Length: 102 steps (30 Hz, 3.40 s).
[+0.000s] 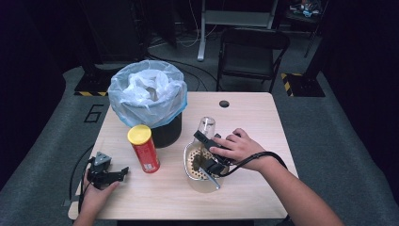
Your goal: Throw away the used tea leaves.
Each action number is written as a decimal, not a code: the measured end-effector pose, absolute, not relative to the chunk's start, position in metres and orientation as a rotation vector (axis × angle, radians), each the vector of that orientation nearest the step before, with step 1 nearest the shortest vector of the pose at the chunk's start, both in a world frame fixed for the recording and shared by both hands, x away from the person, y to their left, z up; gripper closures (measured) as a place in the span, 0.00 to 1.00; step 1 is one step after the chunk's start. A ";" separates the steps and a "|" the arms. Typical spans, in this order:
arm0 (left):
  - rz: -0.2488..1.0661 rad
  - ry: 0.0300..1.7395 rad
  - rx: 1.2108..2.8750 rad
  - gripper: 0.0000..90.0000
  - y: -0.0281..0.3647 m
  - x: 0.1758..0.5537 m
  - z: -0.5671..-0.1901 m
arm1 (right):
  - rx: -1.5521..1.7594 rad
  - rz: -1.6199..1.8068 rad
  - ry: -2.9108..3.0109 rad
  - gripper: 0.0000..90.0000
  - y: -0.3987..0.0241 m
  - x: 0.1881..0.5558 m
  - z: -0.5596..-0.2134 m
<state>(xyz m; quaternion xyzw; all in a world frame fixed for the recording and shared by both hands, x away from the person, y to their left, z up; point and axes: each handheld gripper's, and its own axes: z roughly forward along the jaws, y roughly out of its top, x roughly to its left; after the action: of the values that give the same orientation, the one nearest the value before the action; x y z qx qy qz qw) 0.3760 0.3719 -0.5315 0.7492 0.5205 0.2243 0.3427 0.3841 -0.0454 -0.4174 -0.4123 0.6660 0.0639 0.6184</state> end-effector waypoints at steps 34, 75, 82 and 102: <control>0.584 1.353 1.948 0.14 0.372 0.376 -0.531 | -0.980 0.153 1.508 0.36 -0.047 0.379 -0.417; 0.584 1.353 1.948 0.14 0.372 0.376 -0.531 | -0.956 0.165 1.451 0.36 -0.047 0.375 -0.414; 0.584 1.353 1.947 0.14 0.372 0.376 -0.531 | -0.908 0.222 1.497 0.36 -0.047 0.376 -0.415; 0.583 1.353 1.947 0.14 0.372 0.376 -0.531 | 0.194 1.445 1.837 0.35 -0.066 0.395 -0.371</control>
<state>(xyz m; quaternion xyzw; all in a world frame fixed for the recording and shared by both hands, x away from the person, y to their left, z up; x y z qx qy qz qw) 0.3760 0.3718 -0.5315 0.7491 0.5207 0.2243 0.3427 0.3946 -0.0659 -0.3707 0.0761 0.7219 0.5681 0.3877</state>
